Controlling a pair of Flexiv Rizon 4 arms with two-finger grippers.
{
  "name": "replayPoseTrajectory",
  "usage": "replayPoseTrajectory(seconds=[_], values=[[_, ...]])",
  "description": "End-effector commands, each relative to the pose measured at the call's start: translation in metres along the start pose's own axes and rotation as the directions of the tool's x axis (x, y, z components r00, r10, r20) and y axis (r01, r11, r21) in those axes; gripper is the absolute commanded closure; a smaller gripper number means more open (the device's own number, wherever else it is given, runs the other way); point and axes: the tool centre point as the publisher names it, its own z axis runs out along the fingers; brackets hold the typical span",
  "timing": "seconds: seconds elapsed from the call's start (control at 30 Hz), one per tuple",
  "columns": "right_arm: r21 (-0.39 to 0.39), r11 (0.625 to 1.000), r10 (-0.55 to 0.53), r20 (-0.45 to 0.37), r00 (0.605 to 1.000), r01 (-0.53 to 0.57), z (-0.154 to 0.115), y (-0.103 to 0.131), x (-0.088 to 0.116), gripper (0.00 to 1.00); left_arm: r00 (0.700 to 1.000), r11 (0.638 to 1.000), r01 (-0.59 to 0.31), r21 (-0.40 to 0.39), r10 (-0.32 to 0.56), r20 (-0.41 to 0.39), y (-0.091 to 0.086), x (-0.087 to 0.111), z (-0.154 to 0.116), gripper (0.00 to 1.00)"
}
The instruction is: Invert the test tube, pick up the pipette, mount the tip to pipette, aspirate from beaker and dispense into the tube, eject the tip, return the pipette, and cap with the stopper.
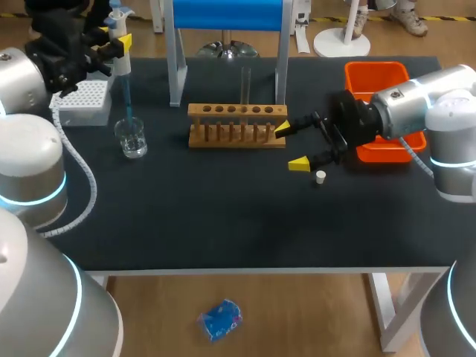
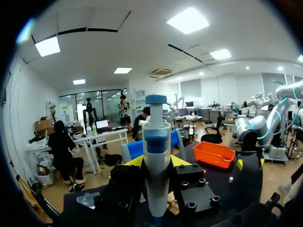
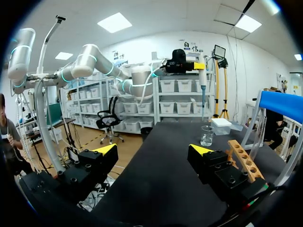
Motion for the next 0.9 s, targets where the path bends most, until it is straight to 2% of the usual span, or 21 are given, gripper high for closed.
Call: replayPoseTrajectory(seconds=[0.03,0.3,0.57,0.67,0.7,0.9], values=[[0.002,1.0,0.0,-0.002,1.0,0.0,-0.001,0.001,0.0,0.0,0.936,0.998,0.009,0.056,0.012,-0.352,0.003,-0.004,-0.005,1.0],[0.002,1.0,0.0,-0.002,1.0,0.0,-0.001,0.001,0.0,0.0,0.936,0.998,0.009,0.056,0.012,-0.352,0.003,-0.004,-0.005,1.0],[0.002,1.0,0.0,-0.002,1.0,0.0,-0.001,0.001,0.0,0.0,0.948,0.997,-0.079,0.02,0.082,-0.308,0.006,-0.012,0.002,1.0],[0.002,1.0,0.0,-0.002,1.0,0.0,-0.001,0.001,0.0,0.0,0.945,0.997,-0.073,0.029,0.078,-0.319,0.006,-0.014,0.002,1.0],[0.002,1.0,0.0,-0.002,1.0,0.0,-0.001,0.001,0.0,0.0,0.937,0.998,-0.048,0.035,0.057,-0.344,0.007,-0.015,0.003,1.0],[0.002,1.0,0.0,-0.002,1.0,0.0,-0.001,0.001,0.0,0.0,0.933,0.999,-0.037,0.04,0.049,-0.357,0.01,-0.019,0.007,1.0]])
